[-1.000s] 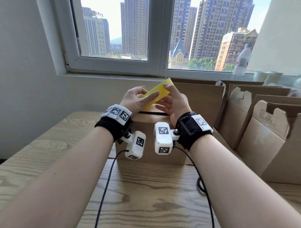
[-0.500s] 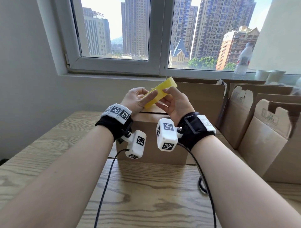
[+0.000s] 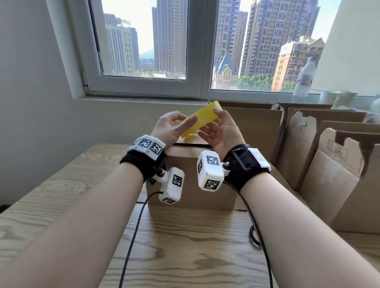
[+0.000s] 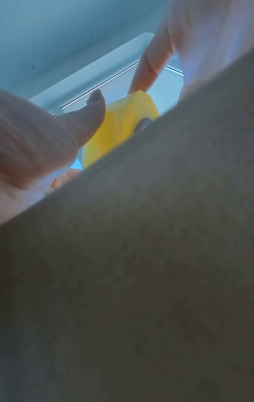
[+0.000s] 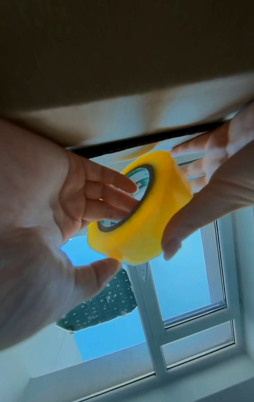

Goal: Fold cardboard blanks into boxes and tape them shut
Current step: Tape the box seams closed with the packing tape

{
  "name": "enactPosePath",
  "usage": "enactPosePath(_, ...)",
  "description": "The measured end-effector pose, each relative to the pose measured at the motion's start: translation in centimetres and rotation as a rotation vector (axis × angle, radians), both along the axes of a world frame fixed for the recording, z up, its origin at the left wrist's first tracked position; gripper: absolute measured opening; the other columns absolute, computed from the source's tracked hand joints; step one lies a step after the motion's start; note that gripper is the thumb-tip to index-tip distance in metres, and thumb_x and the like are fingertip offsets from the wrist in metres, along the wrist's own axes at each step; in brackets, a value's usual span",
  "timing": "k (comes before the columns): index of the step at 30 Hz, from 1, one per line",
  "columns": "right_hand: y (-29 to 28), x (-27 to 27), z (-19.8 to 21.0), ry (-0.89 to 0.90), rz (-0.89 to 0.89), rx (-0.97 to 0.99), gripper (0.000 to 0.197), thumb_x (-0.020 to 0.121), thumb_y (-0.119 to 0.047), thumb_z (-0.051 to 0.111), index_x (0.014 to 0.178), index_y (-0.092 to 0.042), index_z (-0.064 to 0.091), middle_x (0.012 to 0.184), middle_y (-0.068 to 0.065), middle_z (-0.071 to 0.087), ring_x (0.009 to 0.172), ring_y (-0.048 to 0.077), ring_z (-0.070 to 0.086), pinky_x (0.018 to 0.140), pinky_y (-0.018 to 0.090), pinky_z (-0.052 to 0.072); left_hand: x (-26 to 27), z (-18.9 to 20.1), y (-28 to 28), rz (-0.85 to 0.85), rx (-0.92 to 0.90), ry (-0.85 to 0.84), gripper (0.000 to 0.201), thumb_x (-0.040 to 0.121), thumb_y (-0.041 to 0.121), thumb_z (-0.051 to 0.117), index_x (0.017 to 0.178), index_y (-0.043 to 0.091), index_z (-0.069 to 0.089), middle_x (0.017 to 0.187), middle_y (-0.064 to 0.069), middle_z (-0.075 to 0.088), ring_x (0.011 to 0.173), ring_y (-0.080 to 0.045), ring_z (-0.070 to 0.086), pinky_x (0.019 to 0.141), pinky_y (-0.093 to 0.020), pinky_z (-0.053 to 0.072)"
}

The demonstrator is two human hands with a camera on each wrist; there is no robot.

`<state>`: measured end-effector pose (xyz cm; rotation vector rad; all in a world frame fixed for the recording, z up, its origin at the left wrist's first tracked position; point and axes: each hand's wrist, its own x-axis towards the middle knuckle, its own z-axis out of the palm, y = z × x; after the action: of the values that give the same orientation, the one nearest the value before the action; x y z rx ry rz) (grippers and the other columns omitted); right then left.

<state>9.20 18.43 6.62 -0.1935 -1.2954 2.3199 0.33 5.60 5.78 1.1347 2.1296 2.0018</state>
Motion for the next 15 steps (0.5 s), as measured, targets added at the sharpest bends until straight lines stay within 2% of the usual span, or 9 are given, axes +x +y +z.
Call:
enactPosePath(3, 0.26, -0.04, -0.02, 0.006, 0.002, -0.039, 0.029, 0.095, -0.032, 0.055, 0.112, -0.009, 0.056, 0.084, 0.007, 0.07, 0.072, 0.018, 0.067, 0.068, 0.029, 0.057, -0.07, -0.03, -0.01, 0.023, -0.053, 0.061, 0.056, 0.057, 0.074, 0.061, 0.08, 0.024, 0.067, 0.093, 0.023, 0.053, 0.108, -0.01, 0.06, 0.092, -0.017, 0.037)
enactPosePath(5, 0.21, 0.02, -0.09, 0.016, 0.016, -0.016, 0.03, 0.095, -0.03, 0.055, 0.117, -0.01, 0.055, 0.099, 0.013, 0.07, 0.084, 0.021, 0.067, 0.077, 0.032, 0.057, -0.08, -0.01, -0.02, -0.005, -0.096, 0.071, 0.056, 0.058, 0.075, 0.059, 0.077, 0.023, 0.065, 0.095, 0.022, 0.053, 0.107, -0.009, 0.059, 0.089, -0.018, 0.037)
enactPosePath(7, -0.11, 0.28, -0.04, 0.02, 0.023, 0.031, 0.02, 0.094, -0.023, 0.055, 0.109, -0.01, 0.057, 0.106, 0.017, 0.068, 0.089, 0.024, 0.066, 0.082, 0.035, 0.055, 0.02, 0.03, -0.08, -0.041, -0.106, 0.074, 0.059, 0.064, 0.075, 0.065, 0.076, 0.018, 0.062, 0.096, 0.02, 0.052, 0.099, 0.0, 0.06, 0.084, -0.018, 0.039)
enactPosePath(8, -0.23, 0.41, 0.01, 0.02, 0.029, 0.058, 0.011, 0.094, -0.019, 0.055, 0.101, -0.01, 0.059, 0.103, 0.016, 0.068, 0.086, 0.023, 0.065, 0.08, 0.034, 0.055, -0.07, -0.04, -0.03, -0.057, -0.083, 0.067, 0.066, 0.065, 0.077, 0.066, 0.077, 0.013, 0.06, 0.095, 0.017, 0.053, 0.09, 0.002, 0.061, 0.079, -0.017, 0.04)
enactPosePath(9, -0.36, 0.54, 0.06, 0.021, 0.039, 0.093, 0.005, 0.094, -0.015, 0.056, 0.093, -0.011, 0.06, 0.097, 0.013, 0.068, 0.081, 0.02, 0.066, 0.077, 0.033, 0.056, -0.24, -0.13, 0.03, -0.068, -0.054, 0.06, 0.076, 0.062, 0.081, 0.065, 0.079, 0.007, 0.06, 0.096, 0.012, 0.055, 0.081, 0.0, 0.061, 0.073, -0.017, 0.042)
enactPosePath(11, -0.54, 0.75, 0.02, 0.027, 0.049, 0.184, 0.009, 0.092, -0.006, 0.058, 0.085, -0.01, 0.062, 0.081, 0.005, 0.068, 0.071, 0.015, 0.066, 0.073, 0.031, 0.057, -0.49, -0.29, 0.14, -0.06, -0.02, 0.049, 0.104, 0.051, 0.09, 0.063, 0.088, -0.007, 0.06, 0.107, 0.001, 0.059, 0.077, -0.012, 0.06, 0.069, -0.026, 0.044)
enactPosePath(13, -0.51, 0.75, -0.13, 0.033, 0.062, 0.236, 0.007, 0.091, -0.002, 0.061, 0.087, -0.008, 0.064, 0.075, 0.0, 0.069, 0.069, 0.013, 0.066, 0.075, 0.03, 0.058, -0.63, -0.45, 0.12, -0.045, -0.021, 0.034, 0.112, 0.048, 0.092, 0.063, 0.097, -0.009, 0.061, 0.121, -0.006, 0.062, 0.085, -0.017, 0.061, 0.076, -0.035, 0.046)
enactPosePath(15, -0.52, 0.72, -0.22, 0.036, 0.07, 0.254, 0.006, 0.09, -0.001, 0.062, 0.091, -0.007, 0.065, 0.076, 0.0, 0.07, 0.071, 0.014, 0.067, 0.077, 0.031, 0.057, -0.79, -0.51, 0.13, -0.025, -0.027, 0.024, 0.108, 0.048, 0.092, 0.063, 0.094, -0.005, 0.064, 0.127, -0.007, 0.062, 0.095, -0.018, 0.062, 0.087, -0.041, 0.047)
